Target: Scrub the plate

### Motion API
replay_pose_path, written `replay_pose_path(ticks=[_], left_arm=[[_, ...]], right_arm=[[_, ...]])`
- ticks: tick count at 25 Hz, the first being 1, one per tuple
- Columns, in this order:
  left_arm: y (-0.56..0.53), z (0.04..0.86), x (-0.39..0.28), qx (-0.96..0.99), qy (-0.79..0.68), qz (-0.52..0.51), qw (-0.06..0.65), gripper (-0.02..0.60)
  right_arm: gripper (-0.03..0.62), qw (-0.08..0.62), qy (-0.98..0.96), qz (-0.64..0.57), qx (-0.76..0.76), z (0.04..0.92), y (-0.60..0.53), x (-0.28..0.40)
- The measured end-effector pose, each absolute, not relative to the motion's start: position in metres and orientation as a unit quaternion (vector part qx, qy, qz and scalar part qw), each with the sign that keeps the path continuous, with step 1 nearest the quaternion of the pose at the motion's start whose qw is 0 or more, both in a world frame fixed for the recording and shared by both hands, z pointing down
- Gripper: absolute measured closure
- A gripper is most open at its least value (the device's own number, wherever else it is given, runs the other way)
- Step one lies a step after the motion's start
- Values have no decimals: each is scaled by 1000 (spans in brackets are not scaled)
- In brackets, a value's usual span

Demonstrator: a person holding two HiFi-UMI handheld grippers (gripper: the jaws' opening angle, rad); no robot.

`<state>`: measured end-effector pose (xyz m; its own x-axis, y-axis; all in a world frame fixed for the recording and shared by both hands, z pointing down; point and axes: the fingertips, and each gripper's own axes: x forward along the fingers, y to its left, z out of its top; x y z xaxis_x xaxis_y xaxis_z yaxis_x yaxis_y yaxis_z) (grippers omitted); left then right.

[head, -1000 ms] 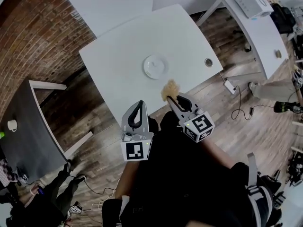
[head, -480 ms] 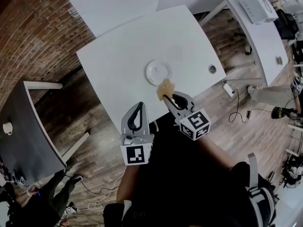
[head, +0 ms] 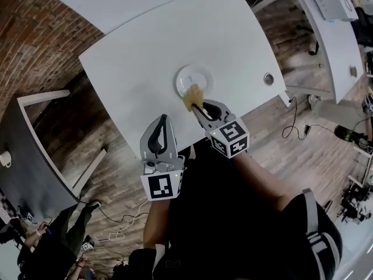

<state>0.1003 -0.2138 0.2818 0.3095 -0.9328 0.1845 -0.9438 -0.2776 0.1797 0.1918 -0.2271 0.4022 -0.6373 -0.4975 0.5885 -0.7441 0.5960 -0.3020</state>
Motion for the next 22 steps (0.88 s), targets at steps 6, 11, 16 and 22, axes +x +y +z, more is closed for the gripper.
replay_pose_path(ticks=[6, 11, 16, 22], left_arm=[[-232, 295, 107, 800, -586, 21, 124, 578], [-241, 307, 109, 796, -589, 27, 141, 578], [-247, 314, 112, 795, -588, 31, 147, 577], [-255, 321, 112, 794, -586, 30, 159, 578]], right_arm=[[533, 263, -850, 303, 341, 444, -229, 192], [533, 293, -837, 325, 329, 468, -228, 193], [533, 319, -827, 337, 317, 489, -235, 187], [533, 349, -815, 350, 304, 509, -240, 185]])
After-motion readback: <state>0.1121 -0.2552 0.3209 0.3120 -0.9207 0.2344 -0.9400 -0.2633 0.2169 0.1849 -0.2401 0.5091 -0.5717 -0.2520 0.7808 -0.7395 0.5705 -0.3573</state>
